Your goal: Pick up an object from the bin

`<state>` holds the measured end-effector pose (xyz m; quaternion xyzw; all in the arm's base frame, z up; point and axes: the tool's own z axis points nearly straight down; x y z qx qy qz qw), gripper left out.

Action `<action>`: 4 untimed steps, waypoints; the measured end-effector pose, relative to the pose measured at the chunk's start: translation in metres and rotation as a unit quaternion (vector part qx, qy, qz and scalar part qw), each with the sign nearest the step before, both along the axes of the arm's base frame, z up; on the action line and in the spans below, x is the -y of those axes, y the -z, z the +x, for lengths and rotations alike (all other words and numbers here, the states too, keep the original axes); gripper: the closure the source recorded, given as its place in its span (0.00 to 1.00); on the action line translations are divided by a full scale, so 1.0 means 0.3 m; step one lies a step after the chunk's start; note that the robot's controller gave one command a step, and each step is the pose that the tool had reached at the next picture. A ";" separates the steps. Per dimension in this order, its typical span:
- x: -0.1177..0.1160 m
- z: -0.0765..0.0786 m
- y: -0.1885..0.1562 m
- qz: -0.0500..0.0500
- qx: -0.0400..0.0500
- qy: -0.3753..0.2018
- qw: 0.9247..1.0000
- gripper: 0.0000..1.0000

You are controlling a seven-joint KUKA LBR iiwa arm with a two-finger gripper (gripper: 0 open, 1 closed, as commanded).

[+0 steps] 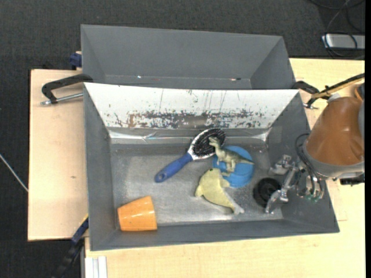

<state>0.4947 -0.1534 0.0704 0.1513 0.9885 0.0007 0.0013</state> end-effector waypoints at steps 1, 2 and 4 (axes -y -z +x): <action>-0.001 0.003 -0.004 -0.001 0.000 0.000 1.000 0.00; -0.001 0.008 -0.007 -0.001 0.002 0.000 1.000 1.00; -0.002 0.021 -0.179 -0.001 0.003 -0.001 1.000 1.00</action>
Offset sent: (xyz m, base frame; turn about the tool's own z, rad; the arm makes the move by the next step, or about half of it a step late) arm 0.0000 0.0000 0.0000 0.0000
